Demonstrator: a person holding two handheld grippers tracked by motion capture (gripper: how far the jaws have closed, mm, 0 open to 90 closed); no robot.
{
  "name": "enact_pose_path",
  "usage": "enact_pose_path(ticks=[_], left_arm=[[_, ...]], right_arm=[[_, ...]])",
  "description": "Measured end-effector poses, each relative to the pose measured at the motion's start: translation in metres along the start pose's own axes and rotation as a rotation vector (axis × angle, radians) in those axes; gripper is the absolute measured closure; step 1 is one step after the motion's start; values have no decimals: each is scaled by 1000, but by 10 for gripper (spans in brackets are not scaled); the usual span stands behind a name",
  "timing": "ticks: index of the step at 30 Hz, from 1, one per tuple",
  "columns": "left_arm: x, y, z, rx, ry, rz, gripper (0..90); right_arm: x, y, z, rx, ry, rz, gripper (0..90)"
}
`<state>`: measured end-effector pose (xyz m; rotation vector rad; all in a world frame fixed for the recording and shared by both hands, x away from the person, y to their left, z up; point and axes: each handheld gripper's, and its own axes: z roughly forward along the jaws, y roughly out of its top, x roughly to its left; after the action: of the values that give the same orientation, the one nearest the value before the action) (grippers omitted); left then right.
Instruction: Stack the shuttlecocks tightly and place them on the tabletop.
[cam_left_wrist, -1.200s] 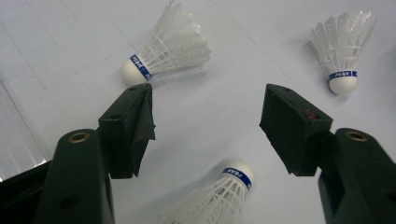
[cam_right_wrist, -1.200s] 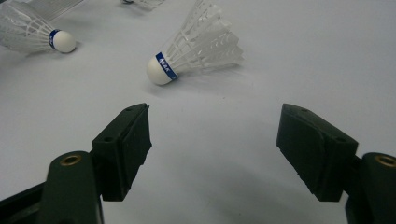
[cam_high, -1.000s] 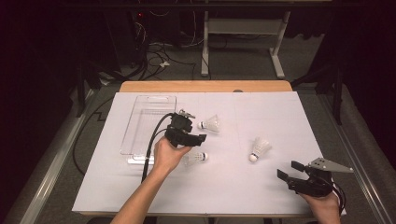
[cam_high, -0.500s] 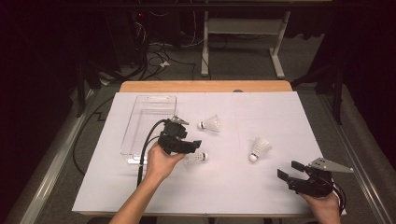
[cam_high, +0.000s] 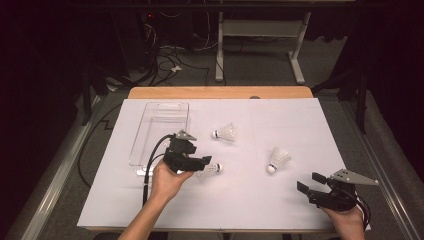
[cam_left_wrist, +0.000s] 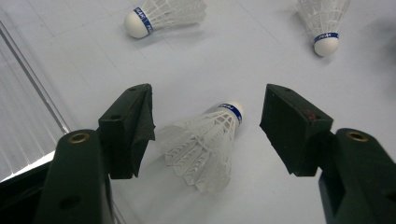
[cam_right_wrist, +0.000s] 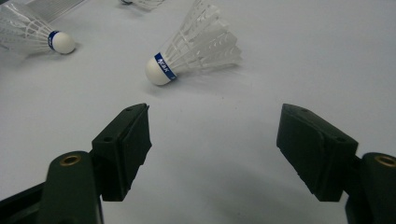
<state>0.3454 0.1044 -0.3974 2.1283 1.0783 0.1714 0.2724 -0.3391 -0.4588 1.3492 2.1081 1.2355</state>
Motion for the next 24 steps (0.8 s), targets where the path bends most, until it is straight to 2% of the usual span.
enact_pose_path(ticks=[13,24], left_arm=[[-8,-16,-11,-15,9,26,354],[-11,-36,-22,-31,4,13,355]], right_arm=[[0,0,0,1,-2,2,263],[0,0,0,1,-3,2,263]])
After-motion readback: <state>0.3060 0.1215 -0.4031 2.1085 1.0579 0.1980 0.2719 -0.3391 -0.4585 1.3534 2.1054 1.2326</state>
